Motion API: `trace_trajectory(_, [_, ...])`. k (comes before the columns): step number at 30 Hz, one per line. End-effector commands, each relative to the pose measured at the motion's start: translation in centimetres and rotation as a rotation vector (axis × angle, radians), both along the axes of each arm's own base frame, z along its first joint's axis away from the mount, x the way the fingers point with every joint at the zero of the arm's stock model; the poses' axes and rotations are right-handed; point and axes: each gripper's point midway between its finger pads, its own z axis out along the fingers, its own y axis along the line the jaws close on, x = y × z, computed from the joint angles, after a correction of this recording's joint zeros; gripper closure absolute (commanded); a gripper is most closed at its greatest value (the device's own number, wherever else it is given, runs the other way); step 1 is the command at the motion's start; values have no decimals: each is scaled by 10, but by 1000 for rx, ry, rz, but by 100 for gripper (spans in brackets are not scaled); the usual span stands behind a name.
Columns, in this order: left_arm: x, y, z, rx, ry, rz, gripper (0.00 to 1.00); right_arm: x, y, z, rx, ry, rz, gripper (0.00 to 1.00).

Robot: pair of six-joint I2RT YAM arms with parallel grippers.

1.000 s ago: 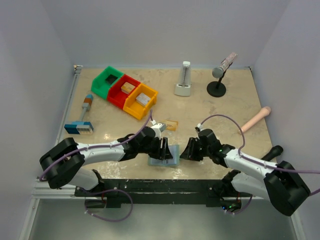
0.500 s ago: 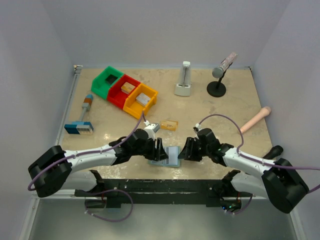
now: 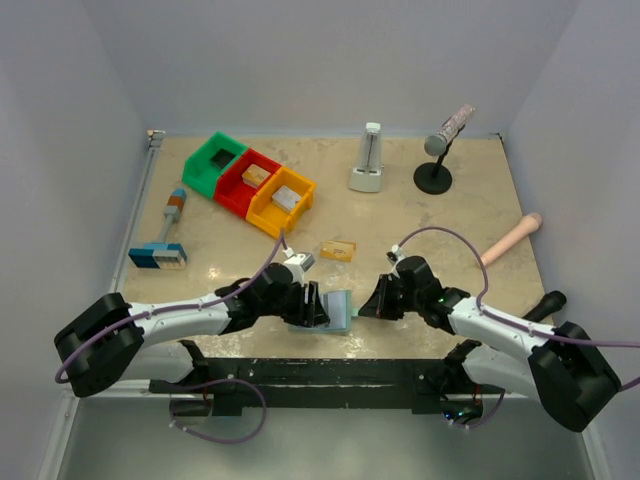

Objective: Take the credit cards out of the card holder
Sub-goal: Remove the credit card from the card holder.

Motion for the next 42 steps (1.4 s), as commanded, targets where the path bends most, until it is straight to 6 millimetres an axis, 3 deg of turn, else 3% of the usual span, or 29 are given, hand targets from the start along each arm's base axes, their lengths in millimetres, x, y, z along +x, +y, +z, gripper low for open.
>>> trace_trajectory(1, [10,-9,20,-67,-37,17,41,2,-3,9,-6,-41,-3,100])
trace_trajectory(12, [33,-8,30,131,-149,39,41,-5,3,26,55,-65,37,100])
trace_trajectory(19, [46,7,22,332,-168,117,36,-8,11,42,113,-98,53,100])
trace_trajectory(20, [46,11,22,350,-162,130,34,-9,12,43,117,-104,58,100])
trace_trajectory(22, [48,16,22,357,-150,175,17,-10,13,47,125,-113,64,100])
trace_trajectory(24, [47,18,25,328,-157,201,8,-12,13,51,131,-121,69,100])
trace_trajectory(28, [42,13,33,250,-179,161,8,-14,13,56,145,-134,76,100])
trace_trajectory(42, [27,-11,35,269,-183,64,13,-18,20,65,164,-148,108,100])
